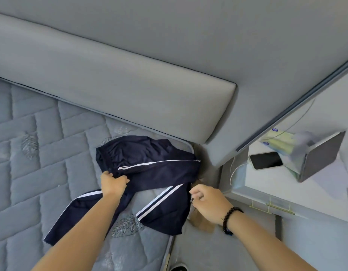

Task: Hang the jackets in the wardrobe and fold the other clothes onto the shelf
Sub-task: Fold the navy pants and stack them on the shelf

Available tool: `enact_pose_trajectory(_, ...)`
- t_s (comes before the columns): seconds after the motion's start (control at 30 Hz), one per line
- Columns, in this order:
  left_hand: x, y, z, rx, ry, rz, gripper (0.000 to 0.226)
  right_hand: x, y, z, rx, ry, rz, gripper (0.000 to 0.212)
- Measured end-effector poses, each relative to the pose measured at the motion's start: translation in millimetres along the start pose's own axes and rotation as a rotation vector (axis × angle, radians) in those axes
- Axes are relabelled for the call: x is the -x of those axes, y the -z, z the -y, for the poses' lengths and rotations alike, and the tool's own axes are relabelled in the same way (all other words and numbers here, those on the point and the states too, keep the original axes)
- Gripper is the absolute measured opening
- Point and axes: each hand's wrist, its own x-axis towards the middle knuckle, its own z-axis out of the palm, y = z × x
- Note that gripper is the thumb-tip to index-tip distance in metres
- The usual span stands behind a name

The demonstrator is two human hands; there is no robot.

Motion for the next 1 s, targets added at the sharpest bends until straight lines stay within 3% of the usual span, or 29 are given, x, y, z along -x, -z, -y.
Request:
enact_pose_trajectory(0.1, -23.4, -9.8, 20.9, -0.039, 0.049, -0.058, 0.054, -18.6, -8.3, -10.3, 0.006, -0.019, 0.033, 0.026)
enact_pose_trajectory(0.23, -35.2, -15.7, 43.9, -0.138, 0.08, -0.027, 0.065, -30.3, -11.7, -23.6, 0.037, -0.049, 0.068, 0.029)
enact_pose_trajectory(0.4, -47.0, -13.4, 42.6, -0.145, 0.072, -0.051, 0.058, -31.8, -14.4, -36.1, 0.063, -0.086, 0.101, 0.031)
enact_pose_trajectory(0.5, -40.2, -9.0, 31.9, -0.36, 0.027, -0.014, 0.043, -28.7, -14.1, -35.6, 0.063, -0.096, 0.11, 0.031)
enact_pose_trajectory(0.67, 11.2, 0.0, 0.8, -0.485, -0.302, 0.027, 0.009, -14.7, -6.7, -14.1, 0.056, -0.032, 0.06, 0.032)
enact_pose_trajectory(0.83, 95.0, 11.1, -41.1, -0.612, -0.82, -0.042, 0.02, 12.0, 14.6, 25.8, -0.006, 0.09, -0.036, 0.045)
enact_pose_trajectory(1.0, 188.1, 20.7, -92.5, -0.508, -1.097, 0.131, 0.016, 58.9, 43.6, 70.8, -0.012, 0.331, -0.125, 0.072)
